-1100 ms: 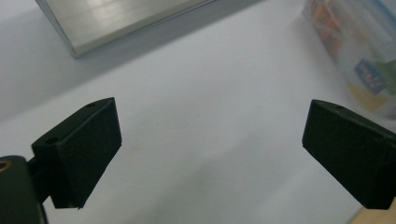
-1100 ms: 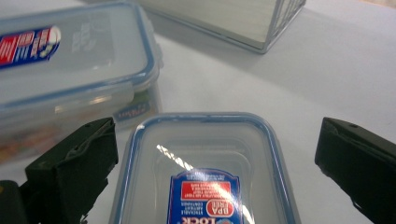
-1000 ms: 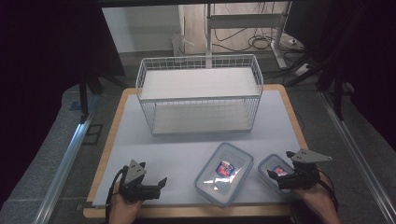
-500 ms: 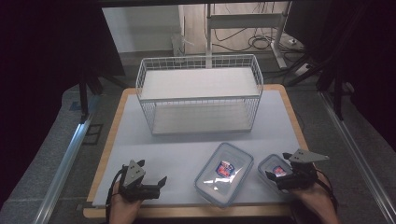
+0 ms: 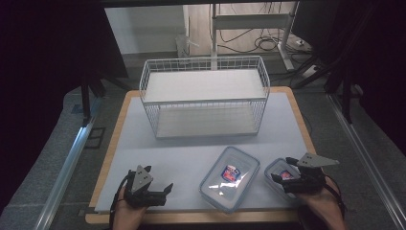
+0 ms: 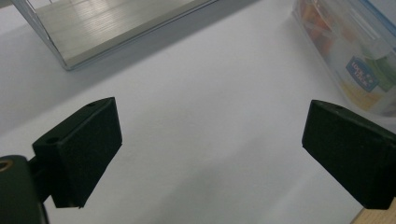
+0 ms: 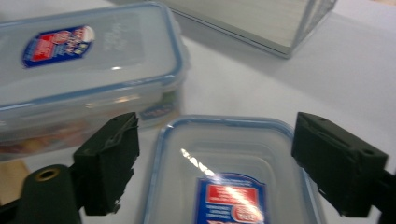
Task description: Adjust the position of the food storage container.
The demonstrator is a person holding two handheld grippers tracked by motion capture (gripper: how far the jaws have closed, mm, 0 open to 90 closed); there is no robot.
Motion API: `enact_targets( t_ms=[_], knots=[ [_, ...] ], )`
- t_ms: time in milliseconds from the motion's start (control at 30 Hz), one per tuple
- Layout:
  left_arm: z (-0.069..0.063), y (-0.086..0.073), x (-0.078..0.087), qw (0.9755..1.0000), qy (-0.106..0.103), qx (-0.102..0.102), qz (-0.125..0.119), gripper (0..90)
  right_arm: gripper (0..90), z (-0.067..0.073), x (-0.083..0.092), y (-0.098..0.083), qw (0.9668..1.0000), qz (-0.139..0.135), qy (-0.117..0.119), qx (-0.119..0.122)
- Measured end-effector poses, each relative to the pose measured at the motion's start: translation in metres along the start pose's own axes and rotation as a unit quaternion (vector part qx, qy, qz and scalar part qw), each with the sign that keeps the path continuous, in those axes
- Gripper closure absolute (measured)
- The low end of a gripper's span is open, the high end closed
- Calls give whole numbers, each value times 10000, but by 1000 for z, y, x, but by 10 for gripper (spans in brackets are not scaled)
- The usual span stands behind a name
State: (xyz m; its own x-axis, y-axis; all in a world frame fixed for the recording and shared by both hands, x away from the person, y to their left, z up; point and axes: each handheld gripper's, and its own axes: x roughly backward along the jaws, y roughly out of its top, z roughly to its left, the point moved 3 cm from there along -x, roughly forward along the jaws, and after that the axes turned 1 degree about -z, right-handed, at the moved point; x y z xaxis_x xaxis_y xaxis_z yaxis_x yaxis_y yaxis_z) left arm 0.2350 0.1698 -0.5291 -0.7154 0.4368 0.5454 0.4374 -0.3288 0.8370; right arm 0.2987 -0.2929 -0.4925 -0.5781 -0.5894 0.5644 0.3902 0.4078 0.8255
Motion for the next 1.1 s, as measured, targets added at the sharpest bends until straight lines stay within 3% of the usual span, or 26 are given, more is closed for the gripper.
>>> enact_targets(
  t_ms=[233, 400, 533, 700, 900, 1100],
  knots=[
    [0, 0, 0, 10000, -14, -11, -59, 47, 346, 17, -3, 5, 9990, 103, 422, 109],
    [0, 0, -1, 9999, -14, -64, -87, 45, 532, 29, -7, 6, 9965, 232, 779, 217],
    [-1, -1, -1, 9999, -36, -83, -101, 44, 689, 39, -11, 7, 9934, 316, 1050, 330],
    [-1, -1, -1, 9999, -39, -98, -118, 42, 870, 55, -20, 3, 9872, 590, 1331, 652],
    [-2, -2, -2, 9999, -53, -120, -100, 44, 895, 74, -33, -1, 9786, 926, 1618, 875],
    [-2, -1, -2, 9999, -46, -110, -103, 44, 895, 83, -41, -3, 9752, 1031, 1734, 906]
  ],
)
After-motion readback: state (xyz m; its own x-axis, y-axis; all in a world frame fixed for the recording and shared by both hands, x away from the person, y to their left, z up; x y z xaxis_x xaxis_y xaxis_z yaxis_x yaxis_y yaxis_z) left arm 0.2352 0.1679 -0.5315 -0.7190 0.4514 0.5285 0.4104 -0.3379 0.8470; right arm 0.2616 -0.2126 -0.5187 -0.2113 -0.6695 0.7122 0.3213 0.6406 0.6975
